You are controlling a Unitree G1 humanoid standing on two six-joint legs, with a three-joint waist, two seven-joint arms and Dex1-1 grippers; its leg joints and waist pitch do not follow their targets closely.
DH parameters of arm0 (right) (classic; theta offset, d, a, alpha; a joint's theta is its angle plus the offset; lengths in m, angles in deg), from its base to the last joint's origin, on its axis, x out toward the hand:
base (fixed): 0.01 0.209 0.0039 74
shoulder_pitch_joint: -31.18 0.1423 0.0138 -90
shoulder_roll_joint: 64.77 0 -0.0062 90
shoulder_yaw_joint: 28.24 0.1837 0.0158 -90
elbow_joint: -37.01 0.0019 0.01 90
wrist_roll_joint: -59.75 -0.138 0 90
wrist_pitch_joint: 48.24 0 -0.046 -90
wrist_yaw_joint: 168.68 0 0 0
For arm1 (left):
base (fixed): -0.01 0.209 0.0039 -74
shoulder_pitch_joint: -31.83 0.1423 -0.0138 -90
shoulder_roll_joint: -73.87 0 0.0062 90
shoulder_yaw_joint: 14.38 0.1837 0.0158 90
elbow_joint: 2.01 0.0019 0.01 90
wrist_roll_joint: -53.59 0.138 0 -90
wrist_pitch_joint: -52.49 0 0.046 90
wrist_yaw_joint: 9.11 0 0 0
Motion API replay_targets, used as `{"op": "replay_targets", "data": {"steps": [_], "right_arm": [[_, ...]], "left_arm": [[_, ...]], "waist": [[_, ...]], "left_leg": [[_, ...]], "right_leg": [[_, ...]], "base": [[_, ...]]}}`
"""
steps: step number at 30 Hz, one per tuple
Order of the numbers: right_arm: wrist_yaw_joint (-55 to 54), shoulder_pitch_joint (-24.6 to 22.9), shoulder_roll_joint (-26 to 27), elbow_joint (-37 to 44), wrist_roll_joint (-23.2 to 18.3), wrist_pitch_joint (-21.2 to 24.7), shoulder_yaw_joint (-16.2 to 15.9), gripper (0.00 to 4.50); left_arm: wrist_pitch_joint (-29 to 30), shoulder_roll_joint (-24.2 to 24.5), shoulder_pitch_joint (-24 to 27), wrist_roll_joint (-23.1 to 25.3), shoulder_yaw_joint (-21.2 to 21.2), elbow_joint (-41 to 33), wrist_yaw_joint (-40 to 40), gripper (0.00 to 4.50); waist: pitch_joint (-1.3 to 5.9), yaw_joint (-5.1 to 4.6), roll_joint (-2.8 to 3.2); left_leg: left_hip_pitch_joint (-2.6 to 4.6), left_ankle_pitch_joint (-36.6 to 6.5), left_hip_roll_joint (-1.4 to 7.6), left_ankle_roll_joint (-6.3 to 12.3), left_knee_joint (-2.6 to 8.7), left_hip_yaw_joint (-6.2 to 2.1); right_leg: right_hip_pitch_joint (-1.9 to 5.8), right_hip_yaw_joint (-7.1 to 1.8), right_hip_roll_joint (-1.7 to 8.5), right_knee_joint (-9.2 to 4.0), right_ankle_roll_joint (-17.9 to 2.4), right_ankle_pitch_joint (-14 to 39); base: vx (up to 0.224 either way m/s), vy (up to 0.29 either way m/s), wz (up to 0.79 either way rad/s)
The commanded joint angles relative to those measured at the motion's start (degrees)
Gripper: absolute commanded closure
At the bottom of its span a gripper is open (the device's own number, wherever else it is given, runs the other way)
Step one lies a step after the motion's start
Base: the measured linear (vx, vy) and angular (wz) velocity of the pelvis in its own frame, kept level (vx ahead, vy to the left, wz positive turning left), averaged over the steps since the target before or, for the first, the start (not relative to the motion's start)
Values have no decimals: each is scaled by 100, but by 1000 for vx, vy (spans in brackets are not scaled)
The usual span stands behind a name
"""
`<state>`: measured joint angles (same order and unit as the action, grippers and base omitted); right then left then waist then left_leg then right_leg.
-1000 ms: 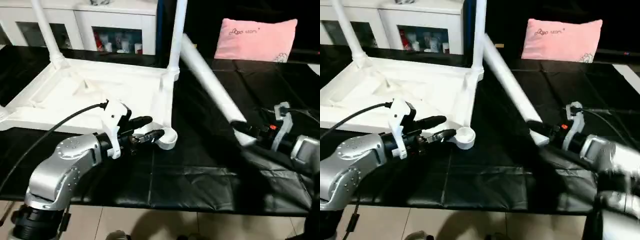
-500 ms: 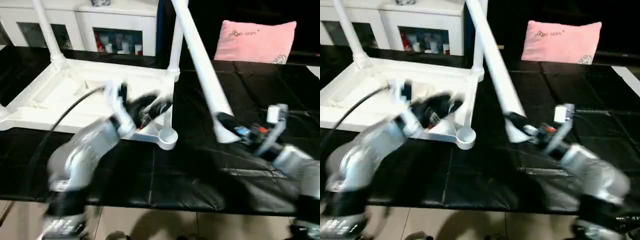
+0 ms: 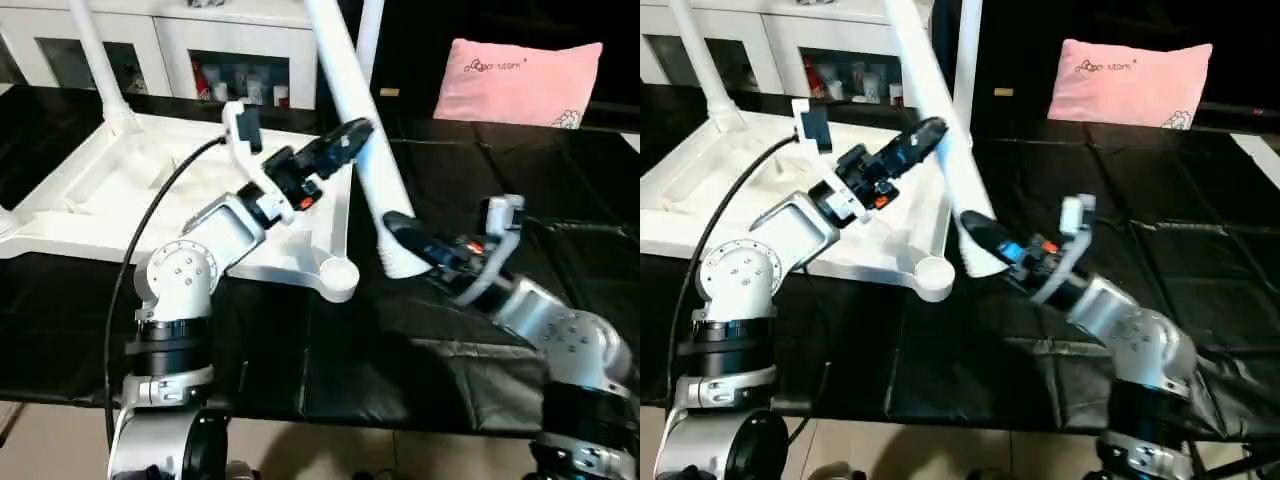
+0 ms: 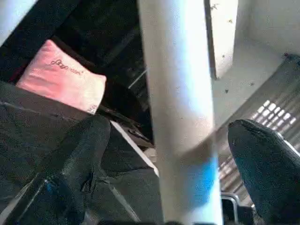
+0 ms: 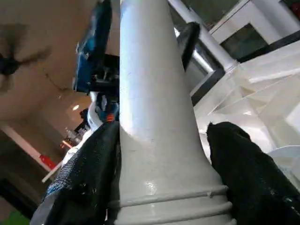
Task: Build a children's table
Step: Pick table leg
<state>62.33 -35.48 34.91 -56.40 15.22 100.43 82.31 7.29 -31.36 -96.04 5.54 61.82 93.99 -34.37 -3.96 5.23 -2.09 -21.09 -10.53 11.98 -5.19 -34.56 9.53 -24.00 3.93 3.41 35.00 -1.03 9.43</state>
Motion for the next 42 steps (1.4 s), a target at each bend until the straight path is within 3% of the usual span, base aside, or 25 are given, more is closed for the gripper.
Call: {"op": "replay_targets", "data": {"steps": [1,2,4,5,7,12,21,31,34,36,39,42], "right_arm": [[-54,136,-33,1,-158,5,-11,178],[-52,155,-47,-17,-175,7,-26,178],[-9,209,-98,-77,-212,22,-92,178],[4,218,-106,-86,-215,26,-104,178],[46,218,-142,-75,-190,48,-196,178],[58,207,-191,-57,-123,-10,-369,178],[-1,173,-301,-52,-1,-209,-659,178],[-344,239,-453,-16,840,-1012,-1280,178],[-556,265,-601,-34,1582,-1636,-1850,178],[-703,301,-597,-37,1845,-1859,-2034,181],[-910,361,-529,-11,2082,-2128,-2191,196],[-1012,405,-455,-13,2168,-2269,-2229,214]], "left_arm": [[57,-78,-151,-228,-66,12,76,0],[55,-94,-166,-283,-91,5,64,0],[59,-141,-190,-415,-166,0,7,0],[59,-149,-192,-438,-178,0,-6,27],[91,-137,-187,-458,-158,-2,-57,27],[159,-121,-144,-419,-39,-71,-125,76],[247,-85,-154,-497,36,-81,-151,150],[312,-171,-354,-558,-135,64,259,231],[358,-198,-472,-459,-167,145,602,248],[294,-242,-563,-324,-216,217,916,255],[104,-345,-679,-119,-305,295,1424,256],[41,-298,-678,114,-147,243,1440,259]], "waist": [[479,16,-142],[479,27,-122],[460,12,-167],[454,15,-163],[454,21,-170],[467,16,-209],[466,22,-199],[465,4,-174],[466,2,-163],[469,-5,-170],[465,-10,-185],[486,-12,-178]], "left_leg": [[1,-249,59,193,353,46],[5,-261,56,174,354,42],[14,-361,64,148,362,48],[10,-396,57,132,362,49],[23,-445,68,80,370,44],[18,-397,71,37,371,34],[23,-418,72,27,365,36],[22,-454,65,-30,361,32],[26,-523,72,-52,362,28],[22,-493,72,-56,361,20],[15,-464,52,-22,349,27],[17,-314,58,51,344,27]], "right_leg": [[395,-230,370,-413,-658,1404],[398,-229,377,-399,-687,1411],[388,-230,378,-424,-709,1499],[388,-230,381,-433,-688,1575],[385,-235,387,-449,-591,1710],[398,-243,379,-420,-592,1477],[405,-245,380,-415,-643,1438],[402,-245,364,-411,-667,1360],[403,-245,365,-411,-644,1393],[409,-248,361,-397,-612,1320],[415,-252,354,-402,-577,1288],[416,-257,349,-357,-712,951]], "base": [[0,0,0],[0,0,0],[0,0,0],[0,0,0],[0,0,0],[0,0,0],[0,0,0],[0,0,0],[0,0,0],[0,0,0],[0,0,0],[0,0,0]]}}
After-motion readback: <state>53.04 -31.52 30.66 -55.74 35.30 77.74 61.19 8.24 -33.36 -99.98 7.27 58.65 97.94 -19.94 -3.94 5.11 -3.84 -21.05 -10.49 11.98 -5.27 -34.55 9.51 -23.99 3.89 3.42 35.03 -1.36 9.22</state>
